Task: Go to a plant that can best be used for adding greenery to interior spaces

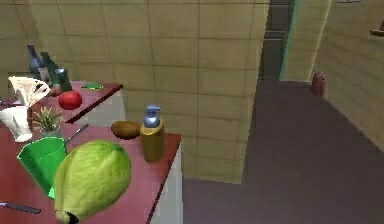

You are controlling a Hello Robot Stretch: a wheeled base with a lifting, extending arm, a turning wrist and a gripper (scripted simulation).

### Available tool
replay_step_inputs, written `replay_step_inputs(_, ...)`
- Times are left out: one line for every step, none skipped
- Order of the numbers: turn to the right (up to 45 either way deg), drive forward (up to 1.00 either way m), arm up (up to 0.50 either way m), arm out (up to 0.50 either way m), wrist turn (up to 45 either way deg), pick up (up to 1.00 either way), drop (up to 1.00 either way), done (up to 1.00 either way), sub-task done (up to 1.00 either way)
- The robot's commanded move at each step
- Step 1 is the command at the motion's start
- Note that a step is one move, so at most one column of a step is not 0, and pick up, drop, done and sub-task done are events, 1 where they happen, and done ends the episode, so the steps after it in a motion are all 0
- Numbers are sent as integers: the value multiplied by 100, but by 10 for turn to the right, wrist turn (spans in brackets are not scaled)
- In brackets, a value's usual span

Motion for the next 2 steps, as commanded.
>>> replay_step_inputs(-360,0,0,0,0,0,0,0,0)
replay_step_inputs(0,0,0,0,0,0,0,100,0)
